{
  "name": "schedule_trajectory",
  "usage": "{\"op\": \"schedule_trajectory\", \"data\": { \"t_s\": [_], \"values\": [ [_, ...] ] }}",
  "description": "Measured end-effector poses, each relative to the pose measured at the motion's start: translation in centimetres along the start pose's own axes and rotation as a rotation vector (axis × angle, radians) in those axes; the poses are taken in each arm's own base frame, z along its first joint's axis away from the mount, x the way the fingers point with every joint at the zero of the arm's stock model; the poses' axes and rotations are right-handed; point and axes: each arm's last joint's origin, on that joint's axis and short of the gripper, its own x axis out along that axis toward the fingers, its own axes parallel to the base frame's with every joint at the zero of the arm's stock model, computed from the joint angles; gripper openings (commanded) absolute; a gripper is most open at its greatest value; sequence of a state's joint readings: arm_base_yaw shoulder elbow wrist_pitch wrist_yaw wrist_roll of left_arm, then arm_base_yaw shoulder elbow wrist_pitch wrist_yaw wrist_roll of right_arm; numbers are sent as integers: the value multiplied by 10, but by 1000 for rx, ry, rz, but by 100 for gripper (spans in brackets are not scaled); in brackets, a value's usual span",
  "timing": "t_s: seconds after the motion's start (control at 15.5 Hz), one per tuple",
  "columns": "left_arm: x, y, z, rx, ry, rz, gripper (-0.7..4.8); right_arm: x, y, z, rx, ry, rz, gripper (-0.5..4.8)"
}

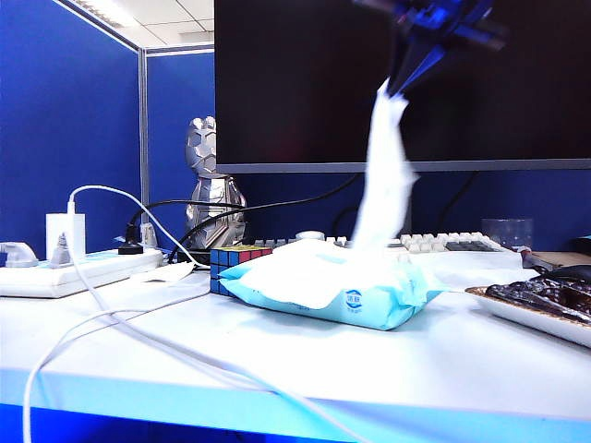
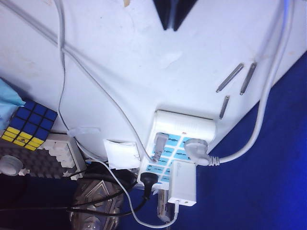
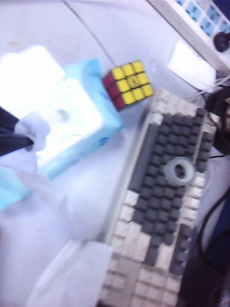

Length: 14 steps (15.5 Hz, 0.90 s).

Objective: Pull out a wet wipe from the sky blue wet wipes packet and place it on the table.

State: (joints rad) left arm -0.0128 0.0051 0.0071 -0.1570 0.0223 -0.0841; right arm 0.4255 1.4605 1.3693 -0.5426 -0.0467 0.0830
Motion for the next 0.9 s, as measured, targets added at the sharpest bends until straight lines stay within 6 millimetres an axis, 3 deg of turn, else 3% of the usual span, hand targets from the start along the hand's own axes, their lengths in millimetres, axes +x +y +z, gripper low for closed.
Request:
{"op": "schedule_trajectory", "data": {
  "t_s": [0.45,0.71,0.9],
  "values": [
    [0,0,0,0,0,0,-1,-59,2,-16,9,118,13,-6],
    [0,0,0,0,0,0,-1,-66,2,-38,25,347,57,-6],
    [0,0,0,0,0,0,-1,-69,2,-44,28,415,52,-6]
  ]
}}
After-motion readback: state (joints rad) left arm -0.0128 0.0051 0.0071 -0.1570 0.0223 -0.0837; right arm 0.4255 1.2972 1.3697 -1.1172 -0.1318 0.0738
